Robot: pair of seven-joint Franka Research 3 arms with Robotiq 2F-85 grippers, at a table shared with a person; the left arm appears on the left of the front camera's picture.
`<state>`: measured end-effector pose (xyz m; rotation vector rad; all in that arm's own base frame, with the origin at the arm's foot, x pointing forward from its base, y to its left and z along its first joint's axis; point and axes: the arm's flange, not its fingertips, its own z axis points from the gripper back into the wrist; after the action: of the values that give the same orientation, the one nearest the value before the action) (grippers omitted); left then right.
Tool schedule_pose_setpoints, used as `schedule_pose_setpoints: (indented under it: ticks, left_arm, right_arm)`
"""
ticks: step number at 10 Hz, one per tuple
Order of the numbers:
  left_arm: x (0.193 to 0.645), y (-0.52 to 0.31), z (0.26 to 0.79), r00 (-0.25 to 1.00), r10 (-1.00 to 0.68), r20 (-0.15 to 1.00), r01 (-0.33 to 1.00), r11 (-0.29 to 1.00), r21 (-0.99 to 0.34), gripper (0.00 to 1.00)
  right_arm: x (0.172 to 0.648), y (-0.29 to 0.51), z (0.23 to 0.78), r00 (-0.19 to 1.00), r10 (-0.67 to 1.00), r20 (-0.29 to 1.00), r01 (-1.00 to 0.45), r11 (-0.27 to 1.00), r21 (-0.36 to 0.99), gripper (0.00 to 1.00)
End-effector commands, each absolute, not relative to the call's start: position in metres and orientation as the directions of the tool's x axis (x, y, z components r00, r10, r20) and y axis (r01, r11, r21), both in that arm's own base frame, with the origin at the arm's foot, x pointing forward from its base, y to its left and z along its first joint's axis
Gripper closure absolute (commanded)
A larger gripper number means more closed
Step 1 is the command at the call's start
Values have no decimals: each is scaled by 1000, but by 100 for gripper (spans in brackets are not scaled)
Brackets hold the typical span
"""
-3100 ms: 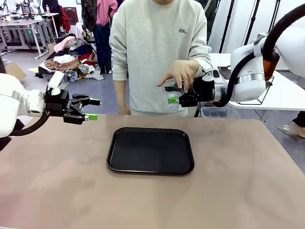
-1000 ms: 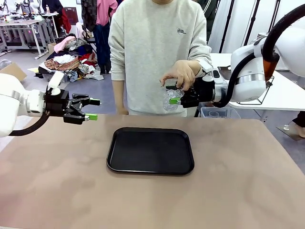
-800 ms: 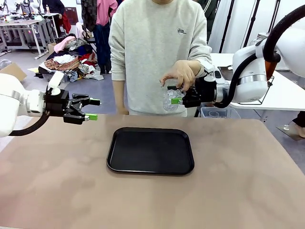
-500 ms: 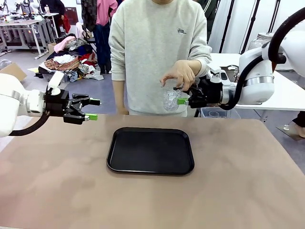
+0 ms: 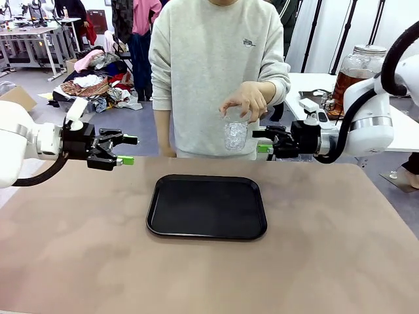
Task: Pour the drink into the iced cup.
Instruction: Open the gripper to release the iced cup you were holding.
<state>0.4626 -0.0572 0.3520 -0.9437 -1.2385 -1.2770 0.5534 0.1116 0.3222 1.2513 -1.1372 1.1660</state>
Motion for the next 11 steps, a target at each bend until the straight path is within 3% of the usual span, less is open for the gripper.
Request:
schedule_pose_setpoints:
  ticks: [1,7,11]
  left_arm:
    - [462,-57,353,-119,-161,980,984,113,138,0]
    - [462,-57,353,-119,-161,980,984,113,138,0]
    - [462,-57,353,-119,-161,980,984,113,138,0]
  right_arm:
    - [537,100,325,49,-11,999,-999,22,49,0]
    - [528,91,323,13,47,999,-995,95,8,0]
    - [536,84,319,42,33,999,-998,51,41,0]
